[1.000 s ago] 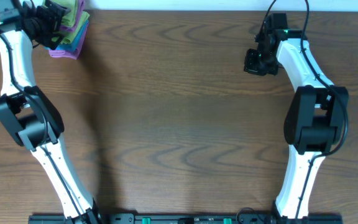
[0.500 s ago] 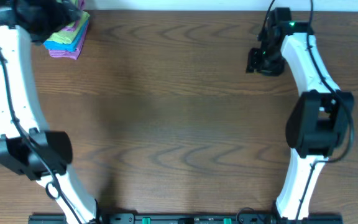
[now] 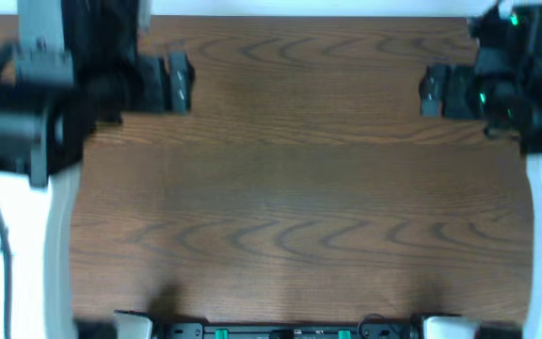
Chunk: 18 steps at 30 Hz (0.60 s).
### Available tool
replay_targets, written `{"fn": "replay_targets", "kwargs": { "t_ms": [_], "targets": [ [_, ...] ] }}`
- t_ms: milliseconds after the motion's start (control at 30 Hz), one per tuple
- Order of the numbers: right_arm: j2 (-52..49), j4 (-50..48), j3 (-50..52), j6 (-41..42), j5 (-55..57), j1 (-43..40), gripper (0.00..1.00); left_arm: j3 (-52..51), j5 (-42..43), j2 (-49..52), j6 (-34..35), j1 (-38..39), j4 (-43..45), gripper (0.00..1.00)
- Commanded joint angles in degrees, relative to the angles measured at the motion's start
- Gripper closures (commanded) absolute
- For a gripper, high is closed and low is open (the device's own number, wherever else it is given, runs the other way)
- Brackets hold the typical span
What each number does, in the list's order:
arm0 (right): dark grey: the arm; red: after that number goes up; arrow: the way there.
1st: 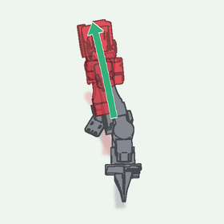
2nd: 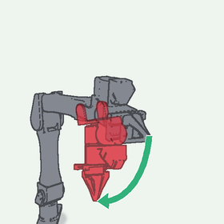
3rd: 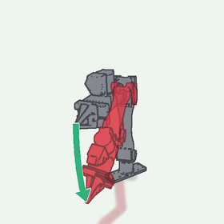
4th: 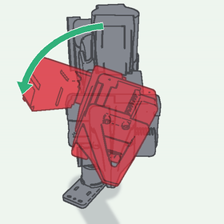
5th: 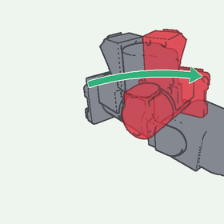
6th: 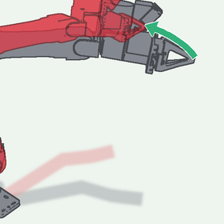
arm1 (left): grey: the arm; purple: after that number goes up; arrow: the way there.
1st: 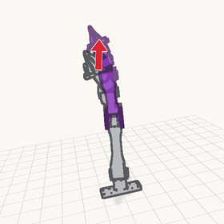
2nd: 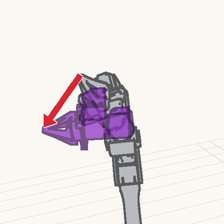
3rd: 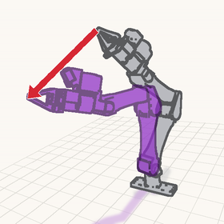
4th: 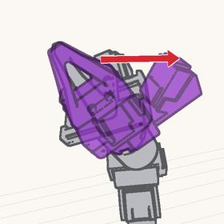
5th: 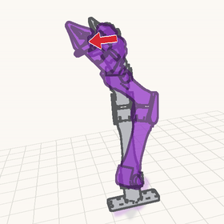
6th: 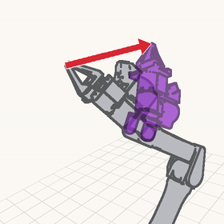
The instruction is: Fold the cloth
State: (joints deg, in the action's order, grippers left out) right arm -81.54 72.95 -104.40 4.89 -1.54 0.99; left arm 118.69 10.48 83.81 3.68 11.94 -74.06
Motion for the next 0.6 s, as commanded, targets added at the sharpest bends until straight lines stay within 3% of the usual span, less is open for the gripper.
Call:
{"fn": "replay_targets", "kwargs": {
  "t_ms": [0, 233, 567],
  "targets": [
    [9.73, -2.10, 7.91, -1.09, -0.44, 0.55, 0.01, -13.11, -4.79, -8.57, 3.80, 3.63, 4.24, 0.05],
    [24.20, -7.58, 23.78, -1.14, -0.37, 2.36, 0.01, -38.18, -1.99, -29.59, 9.66, 6.64, 16.00, 0.05],
    [24.63, -7.17, 24.13, 0.81, -0.39, 2.84, 0.01, -40.33, -1.90, -34.73, 9.64, 6.62, 11.10, 0.05]
  ]
}}
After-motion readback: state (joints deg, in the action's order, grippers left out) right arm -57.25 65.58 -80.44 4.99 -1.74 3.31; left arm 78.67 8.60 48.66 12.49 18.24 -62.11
